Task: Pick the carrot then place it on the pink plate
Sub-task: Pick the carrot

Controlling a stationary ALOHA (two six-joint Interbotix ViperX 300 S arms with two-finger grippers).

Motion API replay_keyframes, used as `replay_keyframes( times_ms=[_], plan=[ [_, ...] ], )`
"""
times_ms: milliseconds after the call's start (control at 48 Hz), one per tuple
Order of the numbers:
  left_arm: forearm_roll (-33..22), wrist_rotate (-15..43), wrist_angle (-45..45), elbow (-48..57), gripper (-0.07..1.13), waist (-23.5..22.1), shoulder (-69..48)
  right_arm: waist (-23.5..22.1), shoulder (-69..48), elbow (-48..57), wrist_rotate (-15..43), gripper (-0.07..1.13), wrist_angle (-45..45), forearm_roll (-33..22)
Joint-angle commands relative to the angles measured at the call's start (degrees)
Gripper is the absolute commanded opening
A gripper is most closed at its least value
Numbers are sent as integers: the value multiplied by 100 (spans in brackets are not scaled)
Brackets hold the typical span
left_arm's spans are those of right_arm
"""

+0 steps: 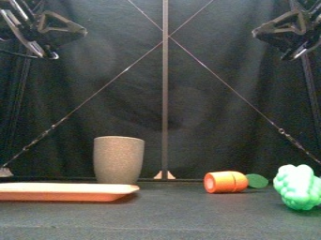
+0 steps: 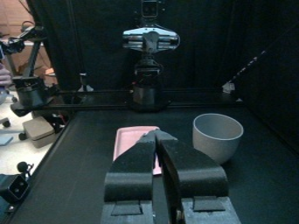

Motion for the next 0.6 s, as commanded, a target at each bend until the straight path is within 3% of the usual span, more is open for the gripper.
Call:
replay_keyframes(
  times_ms=[21, 208, 438, 604],
  plan=[
    [0, 9, -79, -141, -6, 211, -18, -35, 167, 0, 9, 0, -9, 26],
    [18, 18, -79, -149, -4, 229, -35, -149, 826, -88, 193, 3, 220, 123],
    [53, 18, -79, -141, -4, 229, -44, -237, 1978, -888, 193, 4, 1582, -167],
    [53, 26, -62, -123, -4, 237, -70, -220, 2821, -1222, 202, 11, 1828, -299]
  ],
)
